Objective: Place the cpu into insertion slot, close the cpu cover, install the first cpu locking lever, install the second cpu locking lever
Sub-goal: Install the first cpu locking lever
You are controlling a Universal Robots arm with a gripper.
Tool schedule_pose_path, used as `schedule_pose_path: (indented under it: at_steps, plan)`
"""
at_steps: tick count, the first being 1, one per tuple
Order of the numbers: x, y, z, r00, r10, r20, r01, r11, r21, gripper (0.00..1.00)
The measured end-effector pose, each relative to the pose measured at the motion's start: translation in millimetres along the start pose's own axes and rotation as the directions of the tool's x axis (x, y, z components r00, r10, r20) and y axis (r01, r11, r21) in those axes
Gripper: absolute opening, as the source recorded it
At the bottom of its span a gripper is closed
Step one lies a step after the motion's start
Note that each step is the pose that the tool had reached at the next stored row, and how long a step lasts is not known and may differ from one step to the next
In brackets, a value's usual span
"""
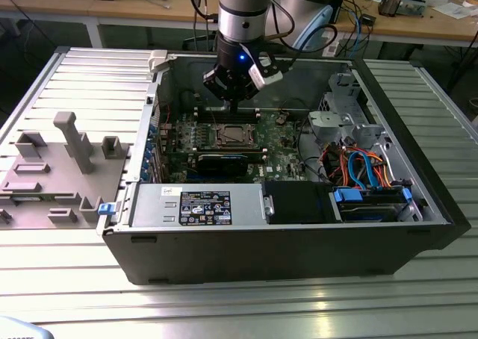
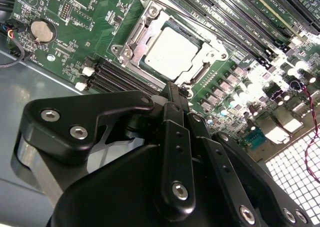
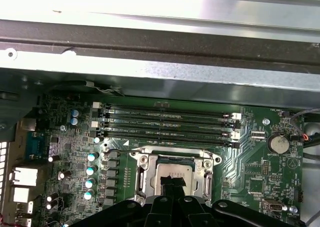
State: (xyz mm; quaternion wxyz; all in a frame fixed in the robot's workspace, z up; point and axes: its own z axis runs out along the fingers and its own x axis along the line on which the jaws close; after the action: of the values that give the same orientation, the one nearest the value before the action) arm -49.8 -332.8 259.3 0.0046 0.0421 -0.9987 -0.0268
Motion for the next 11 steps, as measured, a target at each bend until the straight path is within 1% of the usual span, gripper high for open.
schedule_pose_path:
  at_steps: [4,9,11]
  plan:
    - [1.2,0.3,0.0,1.0000,0.000,0.0000,0.000,1.0000,0.0000,0.11]
    - [10.0,1.2,0.2,1.0000,0.000,0.0008,0.000,1.0000,0.0000,0.11]
    - [12.3,1.4,0.2,1.0000,0.000,0.0007,0.000,1.0000,0.0001,0.11]
